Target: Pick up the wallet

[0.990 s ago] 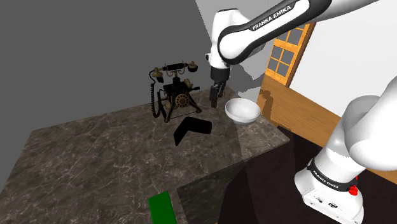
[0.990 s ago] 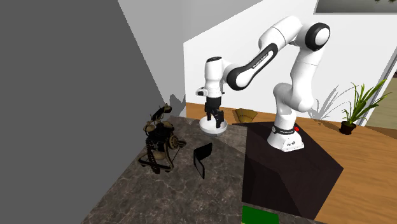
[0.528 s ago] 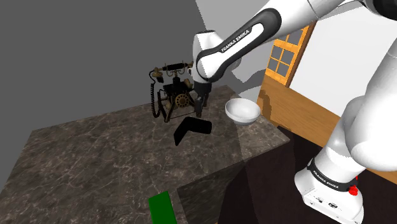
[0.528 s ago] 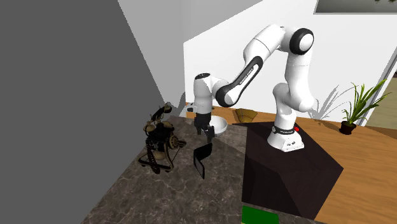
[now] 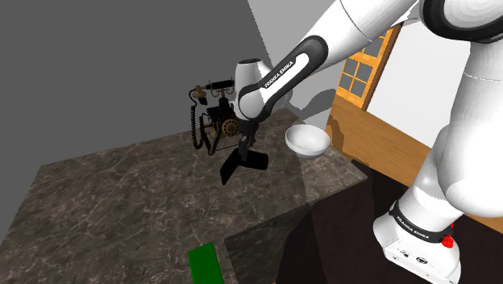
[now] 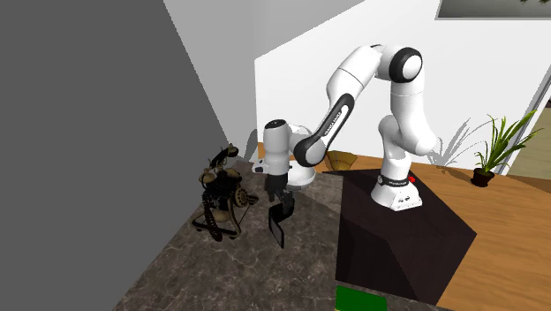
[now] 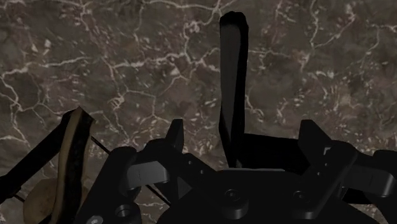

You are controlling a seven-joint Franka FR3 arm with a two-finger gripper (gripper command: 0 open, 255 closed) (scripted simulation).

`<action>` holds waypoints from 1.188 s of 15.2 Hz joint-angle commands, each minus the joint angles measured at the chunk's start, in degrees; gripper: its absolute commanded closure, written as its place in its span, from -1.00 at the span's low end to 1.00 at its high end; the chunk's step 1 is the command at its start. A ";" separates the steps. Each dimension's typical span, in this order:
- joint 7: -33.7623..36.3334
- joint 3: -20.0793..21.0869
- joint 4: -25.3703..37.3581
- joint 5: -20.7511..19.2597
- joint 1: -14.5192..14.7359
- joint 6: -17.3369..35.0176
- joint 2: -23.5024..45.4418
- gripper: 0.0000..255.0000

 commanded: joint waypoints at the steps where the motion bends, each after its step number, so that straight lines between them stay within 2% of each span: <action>1: -0.23 0.01 -0.36 0.11 -0.05 1.42 1.03 -1.00; 4: -0.27 0.02 -0.41 0.13 -0.05 1.80 1.37 -1.00; 5: -0.26 0.02 -0.42 0.13 -0.05 1.82 1.38 1.00; 14: -0.27 0.02 -0.41 0.13 -0.05 1.80 1.37 1.00; 18: 0.01 -0.04 -0.03 -0.05 -0.05 -0.89 -0.96 1.00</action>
